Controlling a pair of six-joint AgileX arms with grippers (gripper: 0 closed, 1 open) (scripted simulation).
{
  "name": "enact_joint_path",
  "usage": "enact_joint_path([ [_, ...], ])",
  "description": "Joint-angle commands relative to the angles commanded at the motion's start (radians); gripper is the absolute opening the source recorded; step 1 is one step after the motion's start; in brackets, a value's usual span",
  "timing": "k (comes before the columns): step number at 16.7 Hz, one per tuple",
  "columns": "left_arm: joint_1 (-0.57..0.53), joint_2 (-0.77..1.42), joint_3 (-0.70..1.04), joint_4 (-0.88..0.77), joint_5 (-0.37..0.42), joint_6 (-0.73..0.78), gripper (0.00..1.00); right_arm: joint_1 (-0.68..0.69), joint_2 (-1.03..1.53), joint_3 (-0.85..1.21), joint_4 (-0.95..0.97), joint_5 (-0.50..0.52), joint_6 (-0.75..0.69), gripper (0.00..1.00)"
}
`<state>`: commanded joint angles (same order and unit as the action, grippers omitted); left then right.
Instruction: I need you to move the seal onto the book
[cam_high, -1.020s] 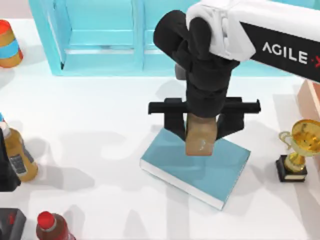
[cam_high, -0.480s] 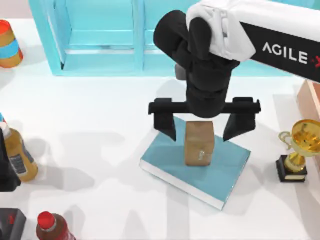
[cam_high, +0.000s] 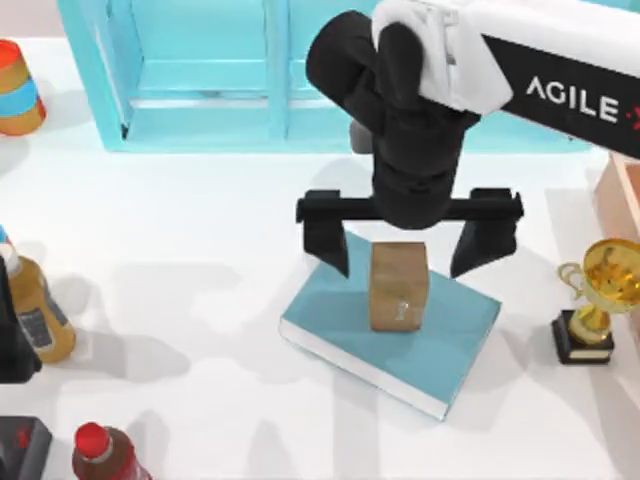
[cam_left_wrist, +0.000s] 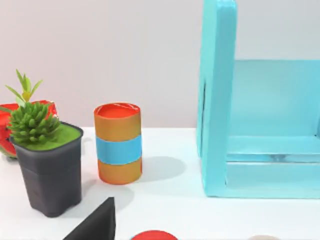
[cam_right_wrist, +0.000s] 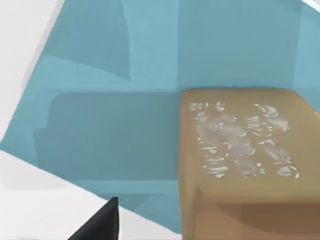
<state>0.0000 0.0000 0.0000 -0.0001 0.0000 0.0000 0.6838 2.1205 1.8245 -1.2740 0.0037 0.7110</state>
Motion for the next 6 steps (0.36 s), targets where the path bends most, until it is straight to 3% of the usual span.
enact_joint_path([
  [6, 0.0, 0.0, 0.0, 0.0, 0.0, 0.0, 1.0, 0.001, -0.005, 0.08, -0.083, 0.0, -0.003, 1.0],
])
